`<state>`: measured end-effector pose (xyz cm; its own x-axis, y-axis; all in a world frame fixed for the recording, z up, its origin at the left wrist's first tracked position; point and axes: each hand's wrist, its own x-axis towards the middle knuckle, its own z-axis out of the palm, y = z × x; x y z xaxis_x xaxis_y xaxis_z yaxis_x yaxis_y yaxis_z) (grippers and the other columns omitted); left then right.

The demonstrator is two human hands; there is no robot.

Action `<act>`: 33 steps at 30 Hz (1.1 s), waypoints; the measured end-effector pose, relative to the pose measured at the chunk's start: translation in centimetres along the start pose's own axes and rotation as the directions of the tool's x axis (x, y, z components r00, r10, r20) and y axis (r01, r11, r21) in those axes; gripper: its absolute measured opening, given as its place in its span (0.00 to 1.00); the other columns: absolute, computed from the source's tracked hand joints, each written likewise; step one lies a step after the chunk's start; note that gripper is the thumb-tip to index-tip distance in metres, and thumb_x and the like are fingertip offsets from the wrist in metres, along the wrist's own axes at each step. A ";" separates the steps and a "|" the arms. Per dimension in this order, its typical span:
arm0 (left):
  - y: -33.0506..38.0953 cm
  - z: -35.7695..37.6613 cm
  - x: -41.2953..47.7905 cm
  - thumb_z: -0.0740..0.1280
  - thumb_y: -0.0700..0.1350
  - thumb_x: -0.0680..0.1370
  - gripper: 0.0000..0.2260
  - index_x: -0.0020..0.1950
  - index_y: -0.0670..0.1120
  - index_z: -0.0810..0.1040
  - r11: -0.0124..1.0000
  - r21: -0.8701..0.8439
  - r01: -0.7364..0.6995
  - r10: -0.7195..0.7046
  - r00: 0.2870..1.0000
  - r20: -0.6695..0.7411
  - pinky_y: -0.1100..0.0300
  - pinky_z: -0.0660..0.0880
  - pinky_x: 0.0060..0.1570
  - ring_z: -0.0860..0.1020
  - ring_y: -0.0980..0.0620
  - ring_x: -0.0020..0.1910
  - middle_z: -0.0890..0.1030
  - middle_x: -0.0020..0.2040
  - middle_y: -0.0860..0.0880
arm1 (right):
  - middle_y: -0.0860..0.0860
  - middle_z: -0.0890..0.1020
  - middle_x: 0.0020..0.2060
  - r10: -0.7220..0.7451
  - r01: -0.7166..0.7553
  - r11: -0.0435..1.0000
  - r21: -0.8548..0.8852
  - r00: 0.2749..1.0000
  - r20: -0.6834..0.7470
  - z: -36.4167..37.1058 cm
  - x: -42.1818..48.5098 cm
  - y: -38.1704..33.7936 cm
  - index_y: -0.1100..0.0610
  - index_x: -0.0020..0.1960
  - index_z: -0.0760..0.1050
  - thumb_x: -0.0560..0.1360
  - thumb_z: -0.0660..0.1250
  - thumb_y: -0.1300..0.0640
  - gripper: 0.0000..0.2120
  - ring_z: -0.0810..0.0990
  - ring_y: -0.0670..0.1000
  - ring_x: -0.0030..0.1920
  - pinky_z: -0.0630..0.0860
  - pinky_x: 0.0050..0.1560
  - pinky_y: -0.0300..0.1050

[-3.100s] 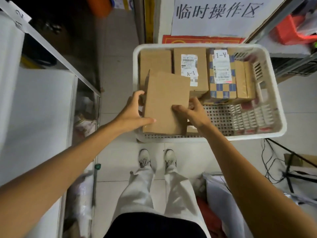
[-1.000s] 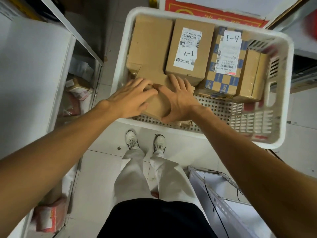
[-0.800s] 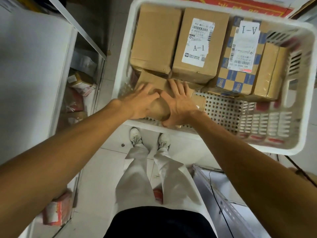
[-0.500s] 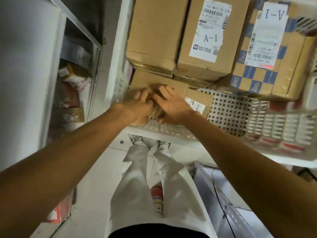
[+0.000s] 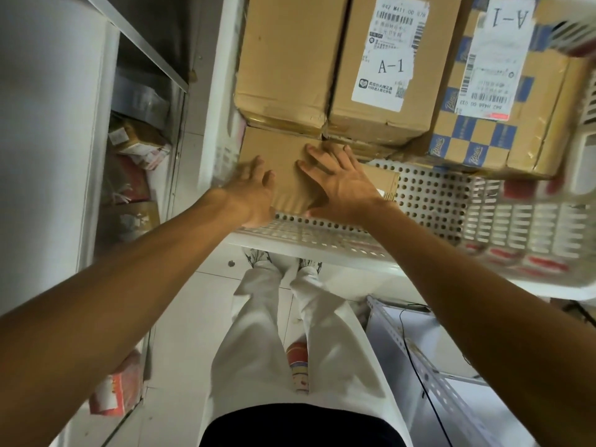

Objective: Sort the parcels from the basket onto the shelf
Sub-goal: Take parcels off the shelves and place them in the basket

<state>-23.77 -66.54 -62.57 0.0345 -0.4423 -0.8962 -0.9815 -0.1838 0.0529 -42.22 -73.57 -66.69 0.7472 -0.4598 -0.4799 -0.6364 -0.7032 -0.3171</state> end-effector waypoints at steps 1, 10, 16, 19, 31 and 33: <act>0.2 0.0 -0.3 0.57 0.51 0.81 0.32 0.78 0.49 0.41 0.999 -0.044 -0.012 0.011 1.000 -0.022 0.40 0.51 0.73 0.38 0.44 0.77 0.33 0.77 0.47 | 0.49 0.46 0.78 0.021 -0.021 1.000 0.018 1.000 0.012 -0.2 -0.1 -0.3 0.49 0.78 0.49 0.71 0.68 0.37 0.45 0.41 0.55 0.77 0.36 0.76 0.57; 0.5 -1.4 -8.5 0.60 0.47 0.81 0.25 0.77 0.55 0.57 0.909 -0.280 -0.308 0.182 0.899 -0.398 0.51 0.51 0.72 0.51 0.51 0.76 0.55 0.78 0.51 | 0.56 0.79 0.59 0.182 -0.220 0.815 0.537 0.975 0.124 -6.7 -4.6 -4.0 0.55 0.68 0.70 0.78 0.65 0.49 0.21 0.78 0.55 0.56 0.72 0.49 0.42; -3.9 -3.1 -15.5 0.62 0.44 0.80 0.24 0.76 0.53 0.61 0.877 -0.344 -0.336 0.078 0.805 -0.588 0.48 0.66 0.68 0.65 0.46 0.72 0.64 0.75 0.49 | 0.56 0.75 0.66 0.133 -0.114 0.834 0.539 0.991 0.003 -13.8 -6.9 -9.1 0.53 0.71 0.68 0.77 0.66 0.47 0.25 0.76 0.55 0.63 0.69 0.64 0.42; -6.7 -2.3 -20.3 0.62 0.48 0.80 0.25 0.76 0.55 0.59 0.856 -0.429 -0.289 -0.026 0.803 -0.595 0.46 0.66 0.69 0.64 0.46 0.73 0.63 0.76 0.49 | 0.55 0.73 0.68 0.104 -0.016 0.803 0.595 0.988 -0.113 -17.3 -7.3 -14.4 0.52 0.70 0.68 0.77 0.67 0.46 0.25 0.76 0.52 0.60 0.68 0.55 0.34; -20.4 5.7 -50.5 0.65 0.45 0.79 0.21 0.71 0.55 0.68 0.631 -0.725 -0.275 -0.635 0.353 -0.687 0.61 0.67 0.61 0.72 0.50 0.65 0.72 0.67 0.51 | 0.48 0.66 0.73 -0.499 0.624 0.657 0.423 0.780 -0.377 -29.7 -9.1 -42.7 0.49 0.74 0.62 0.77 0.66 0.46 0.29 0.69 0.49 0.67 0.67 0.59 0.33; -21.5 8.1 -55.6 0.66 0.43 0.78 0.21 0.71 0.50 0.69 0.626 -0.752 -0.205 -0.724 0.206 -0.659 0.60 0.69 0.59 0.74 0.48 0.62 0.74 0.66 0.48 | 0.48 0.66 0.73 -0.607 0.730 0.570 0.377 0.683 -0.407 -31.8 -9.7 -48.0 0.50 0.75 0.62 0.77 0.66 0.46 0.29 0.65 0.49 0.71 0.67 0.65 0.42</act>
<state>-6.06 -30.92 -17.43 0.8414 -0.5363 0.0668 -0.4801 -0.6849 0.5481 -12.85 -52.63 -20.78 0.9744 -0.1083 0.1973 0.1108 -0.5323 -0.8393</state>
